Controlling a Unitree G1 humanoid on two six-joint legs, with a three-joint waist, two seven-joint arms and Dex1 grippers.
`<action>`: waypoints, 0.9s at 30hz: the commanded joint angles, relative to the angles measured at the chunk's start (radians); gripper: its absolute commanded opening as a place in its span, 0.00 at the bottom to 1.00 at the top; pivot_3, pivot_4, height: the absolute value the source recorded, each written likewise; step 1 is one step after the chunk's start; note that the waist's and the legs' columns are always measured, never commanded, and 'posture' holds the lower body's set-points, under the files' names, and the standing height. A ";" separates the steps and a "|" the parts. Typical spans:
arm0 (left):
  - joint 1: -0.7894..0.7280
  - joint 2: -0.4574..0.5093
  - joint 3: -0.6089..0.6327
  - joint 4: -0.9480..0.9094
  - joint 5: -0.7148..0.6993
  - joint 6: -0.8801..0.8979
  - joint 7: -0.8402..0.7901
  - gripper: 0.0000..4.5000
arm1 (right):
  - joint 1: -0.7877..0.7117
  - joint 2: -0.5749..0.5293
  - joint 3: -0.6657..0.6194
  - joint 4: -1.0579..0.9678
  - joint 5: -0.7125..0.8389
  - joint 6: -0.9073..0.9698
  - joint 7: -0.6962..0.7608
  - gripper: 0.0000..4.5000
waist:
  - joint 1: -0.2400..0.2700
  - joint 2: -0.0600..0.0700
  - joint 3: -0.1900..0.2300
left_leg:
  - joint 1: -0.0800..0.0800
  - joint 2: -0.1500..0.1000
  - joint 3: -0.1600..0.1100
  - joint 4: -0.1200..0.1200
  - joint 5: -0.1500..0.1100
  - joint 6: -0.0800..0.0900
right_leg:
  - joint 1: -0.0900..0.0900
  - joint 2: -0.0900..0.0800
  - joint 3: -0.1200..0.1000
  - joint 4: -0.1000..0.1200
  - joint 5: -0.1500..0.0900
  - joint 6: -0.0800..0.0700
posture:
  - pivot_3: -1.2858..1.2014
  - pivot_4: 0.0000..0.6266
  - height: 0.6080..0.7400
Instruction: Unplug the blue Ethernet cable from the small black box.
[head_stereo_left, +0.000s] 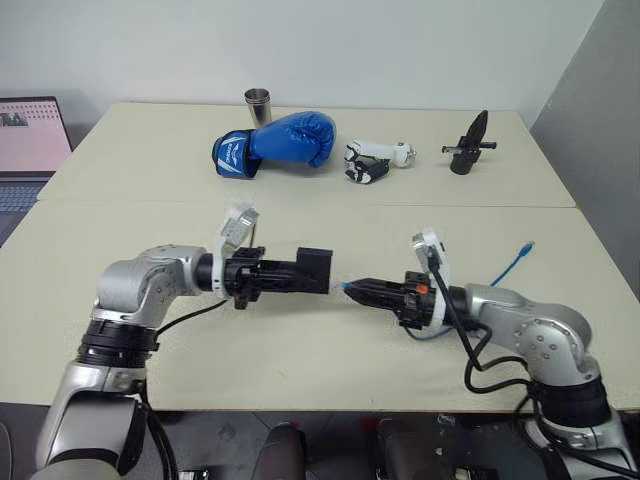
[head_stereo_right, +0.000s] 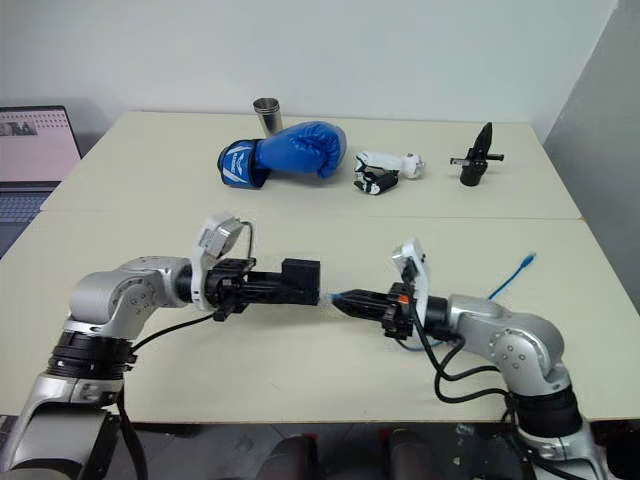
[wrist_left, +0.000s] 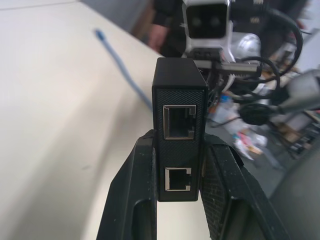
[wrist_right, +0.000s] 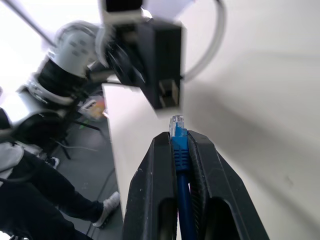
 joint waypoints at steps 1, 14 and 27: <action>-0.001 0.011 0.030 -0.013 0.000 -0.025 -0.005 0.18 | -0.004 -0.026 -0.037 0.009 -0.016 -0.030 0.023 0.01 | 0.000 0.000 0.000 | 0.000 0.000 0.000 0.000 0.000 0.000 | 0.000 0.000 0.000 0.000 0.000 0.000 | 0.52 0.24 1.00; 0.037 -0.037 0.051 -0.063 0.017 -0.069 0.103 0.18 | -0.220 0.071 -0.008 0.658 -0.686 -0.711 -0.283 0.21 | 0.000 0.000 0.000 | -0.001 0.000 0.001 0.000 0.000 0.000 | -0.001 0.000 0.001 0.000 0.003 -0.004 | 0.52 0.24 1.00; 0.047 -0.199 0.163 0.015 0.158 -0.346 0.487 0.18 | -0.115 -0.049 0.038 0.171 -0.529 -0.550 0.078 0.89 | 0.003 0.001 0.000 | -0.001 0.000 0.001 0.001 0.000 0.000 | 0.000 -0.001 0.000 0.001 0.003 -0.005 | 0.52 0.24 1.00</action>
